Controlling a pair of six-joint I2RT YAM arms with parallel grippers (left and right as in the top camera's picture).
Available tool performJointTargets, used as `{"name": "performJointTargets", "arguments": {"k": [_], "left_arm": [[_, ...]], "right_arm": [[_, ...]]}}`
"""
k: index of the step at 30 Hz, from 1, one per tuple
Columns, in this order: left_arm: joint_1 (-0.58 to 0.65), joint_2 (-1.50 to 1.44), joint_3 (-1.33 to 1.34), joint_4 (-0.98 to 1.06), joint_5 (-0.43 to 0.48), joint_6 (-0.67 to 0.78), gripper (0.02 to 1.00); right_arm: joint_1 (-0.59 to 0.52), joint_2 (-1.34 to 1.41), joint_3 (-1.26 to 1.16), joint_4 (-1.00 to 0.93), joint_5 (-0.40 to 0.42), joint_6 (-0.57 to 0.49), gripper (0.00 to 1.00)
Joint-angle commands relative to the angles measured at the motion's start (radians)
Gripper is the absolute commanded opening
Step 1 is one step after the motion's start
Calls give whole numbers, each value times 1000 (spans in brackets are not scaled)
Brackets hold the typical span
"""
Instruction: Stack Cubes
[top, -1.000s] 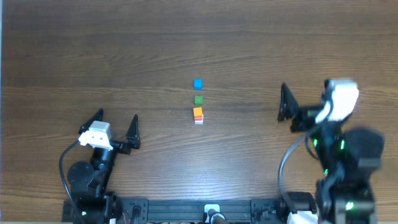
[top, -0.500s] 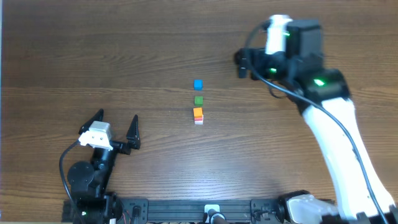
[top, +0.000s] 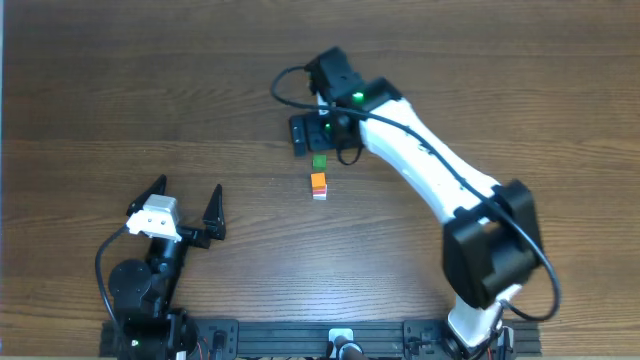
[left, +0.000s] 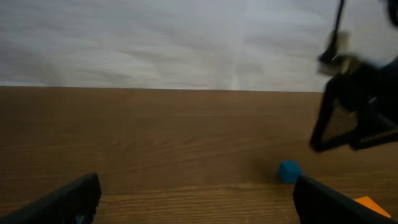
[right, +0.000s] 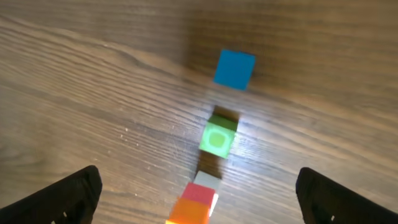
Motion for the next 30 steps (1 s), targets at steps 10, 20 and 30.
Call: {"name": "performJointTargets", "arguments": {"k": [10, 20, 30], "left_arm": [[-4, -6, -5, -2, 6, 11, 996], [-4, -6, -5, -2, 6, 11, 1000], [-4, -6, -5, -2, 6, 11, 998]], "right_arm": [[51, 160, 90, -93, 98, 161, 993], [69, 225, 88, -66, 142, 165, 991], [70, 238, 87, -41, 204, 166, 954]]}}
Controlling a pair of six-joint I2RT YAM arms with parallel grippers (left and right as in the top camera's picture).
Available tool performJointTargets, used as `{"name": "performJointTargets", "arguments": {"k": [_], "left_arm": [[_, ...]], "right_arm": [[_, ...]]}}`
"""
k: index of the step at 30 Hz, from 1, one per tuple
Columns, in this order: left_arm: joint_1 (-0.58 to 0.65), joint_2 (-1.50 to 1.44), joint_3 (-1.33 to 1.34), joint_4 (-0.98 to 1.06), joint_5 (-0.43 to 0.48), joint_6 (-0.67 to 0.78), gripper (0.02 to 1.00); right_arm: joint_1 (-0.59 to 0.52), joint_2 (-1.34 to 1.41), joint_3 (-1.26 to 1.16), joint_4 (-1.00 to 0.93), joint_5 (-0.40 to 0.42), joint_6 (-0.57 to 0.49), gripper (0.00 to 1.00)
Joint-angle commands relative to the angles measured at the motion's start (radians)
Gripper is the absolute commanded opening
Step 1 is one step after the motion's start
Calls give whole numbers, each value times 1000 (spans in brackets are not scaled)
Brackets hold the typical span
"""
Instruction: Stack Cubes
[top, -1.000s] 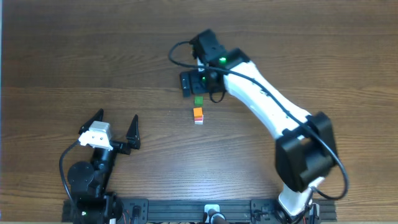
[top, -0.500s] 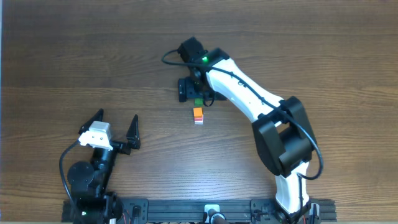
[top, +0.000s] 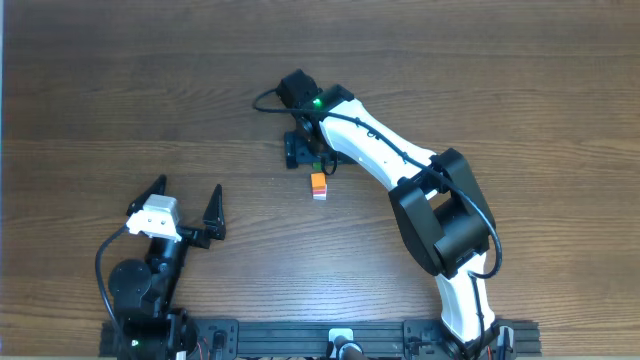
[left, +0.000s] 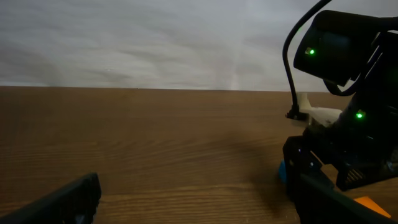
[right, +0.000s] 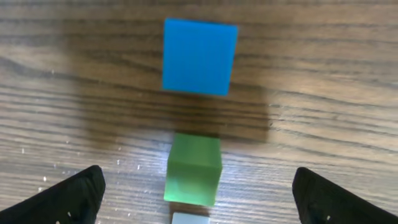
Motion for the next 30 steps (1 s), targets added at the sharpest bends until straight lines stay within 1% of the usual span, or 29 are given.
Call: {"name": "performJointTargets", "arguments": {"k": [1, 6, 10, 13, 16, 19, 24, 28, 30], "left_arm": [[-4, -6, -5, -2, 6, 11, 998], [-4, -6, -5, -2, 6, 11, 998], [-4, -6, -5, -2, 6, 11, 998], [-4, -6, -5, -1, 6, 11, 998], [-4, -6, -5, -2, 6, 11, 996], [-4, -6, -5, -2, 6, 11, 998], [-4, -6, -5, -2, 6, 11, 998], [-4, -6, -5, -2, 6, 11, 998], [-4, -6, -5, -2, 6, 11, 998]], "right_arm": [[3, 32, 20, 6, 44, 16, 954], [4, 66, 20, 18, 43, 37, 952], [9, 73, 21, 43, 39, 37, 875], [10, 73, 21, 51, 35, 37, 833], [10, 73, 21, 51, 34, 37, 825], [10, 73, 21, 50, 23, 41, 768], [10, 73, 21, 50, -7, 44, 737], [10, 73, 21, 41, -11, 44, 717], [10, 72, 21, 36, -19, 47, 689]]}}
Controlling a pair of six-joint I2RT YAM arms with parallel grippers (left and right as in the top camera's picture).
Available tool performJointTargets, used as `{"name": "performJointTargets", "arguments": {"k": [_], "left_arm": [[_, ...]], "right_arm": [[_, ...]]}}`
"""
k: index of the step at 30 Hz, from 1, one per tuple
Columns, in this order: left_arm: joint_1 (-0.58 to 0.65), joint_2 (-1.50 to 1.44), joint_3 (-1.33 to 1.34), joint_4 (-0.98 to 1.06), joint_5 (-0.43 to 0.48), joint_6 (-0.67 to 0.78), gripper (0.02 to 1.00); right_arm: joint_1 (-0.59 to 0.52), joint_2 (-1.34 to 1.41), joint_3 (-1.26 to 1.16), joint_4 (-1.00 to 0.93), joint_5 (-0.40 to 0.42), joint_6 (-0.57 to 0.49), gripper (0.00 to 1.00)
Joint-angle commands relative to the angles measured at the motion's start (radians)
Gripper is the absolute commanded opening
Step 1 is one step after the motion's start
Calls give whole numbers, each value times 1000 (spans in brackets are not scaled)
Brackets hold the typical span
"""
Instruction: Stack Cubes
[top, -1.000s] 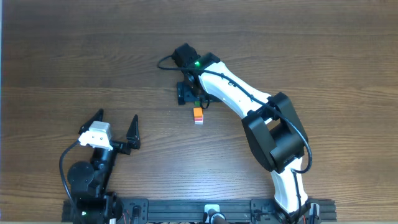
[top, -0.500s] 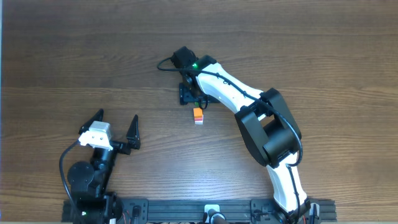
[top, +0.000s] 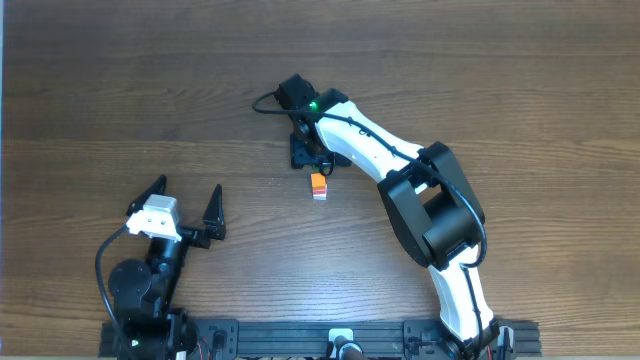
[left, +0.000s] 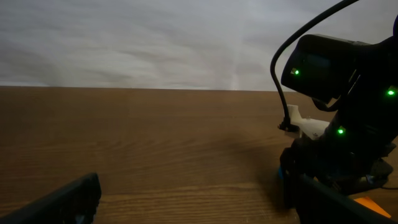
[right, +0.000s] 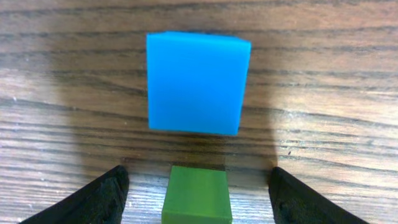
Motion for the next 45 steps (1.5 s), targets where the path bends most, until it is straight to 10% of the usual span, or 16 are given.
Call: {"name": "performJointTargets", "arguments": {"k": [1, 31, 45], "left_arm": [[-4, -6, -5, -1, 6, 11, 998], [-4, -6, -5, -1, 6, 11, 998], [-4, -6, -5, -2, 6, 11, 998]], "right_arm": [[6, 11, 21, -13, -21, 19, 663], [6, 10, 65, -76, -24, 17, 579], [6, 10, 65, -76, -17, 17, 345]]}}
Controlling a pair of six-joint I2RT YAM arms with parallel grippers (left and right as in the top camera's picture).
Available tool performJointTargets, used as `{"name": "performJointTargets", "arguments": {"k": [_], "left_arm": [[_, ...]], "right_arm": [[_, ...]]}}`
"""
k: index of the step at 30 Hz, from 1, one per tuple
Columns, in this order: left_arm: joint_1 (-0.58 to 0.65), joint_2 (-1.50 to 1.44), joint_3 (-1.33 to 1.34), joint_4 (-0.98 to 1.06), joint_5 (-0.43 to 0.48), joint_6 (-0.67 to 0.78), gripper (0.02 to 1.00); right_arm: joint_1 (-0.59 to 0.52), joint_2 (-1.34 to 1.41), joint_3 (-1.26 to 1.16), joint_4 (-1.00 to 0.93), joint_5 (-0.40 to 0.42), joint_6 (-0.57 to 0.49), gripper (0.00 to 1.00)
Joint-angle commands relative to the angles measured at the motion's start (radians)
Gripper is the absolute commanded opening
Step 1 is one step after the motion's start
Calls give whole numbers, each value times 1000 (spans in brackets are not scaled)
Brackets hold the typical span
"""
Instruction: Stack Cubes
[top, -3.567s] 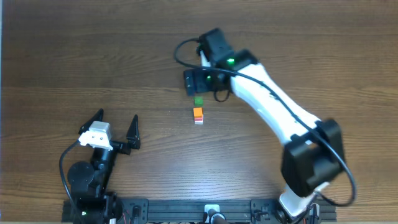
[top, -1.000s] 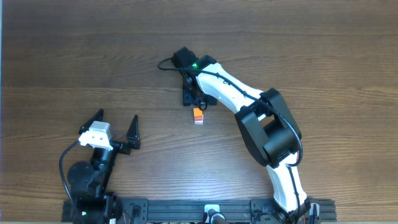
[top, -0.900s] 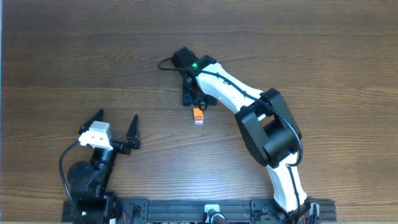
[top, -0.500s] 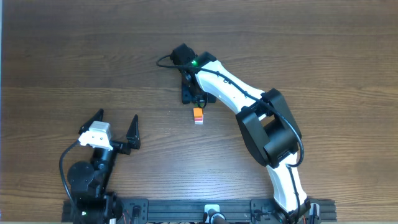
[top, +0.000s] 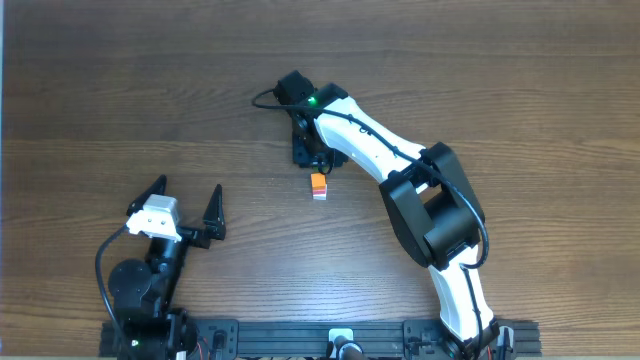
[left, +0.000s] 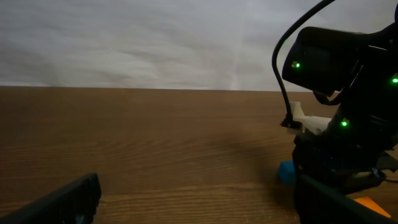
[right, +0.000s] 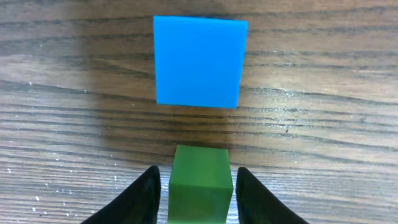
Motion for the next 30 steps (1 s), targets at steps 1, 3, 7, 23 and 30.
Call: {"name": "performJointTargets", "arguments": {"k": [1, 3, 7, 23, 30], "left_arm": [[-4, -6, -5, -2, 6, 11, 996], [-4, -6, -5, -2, 6, 11, 1000], [-4, -6, -5, -2, 6, 11, 998], [-4, -6, -5, -2, 6, 11, 998], [-4, -6, -5, -1, 6, 11, 1000]], "right_arm": [[6, 10, 21, -2, 6, 0, 321], [6, 10, 21, -2, 6, 0, 279], [6, 10, 21, 1, 6, 0, 222], [6, -28, 44, -13, 10, -4, 40], [6, -100, 44, -37, 26, -11, 34]]}}
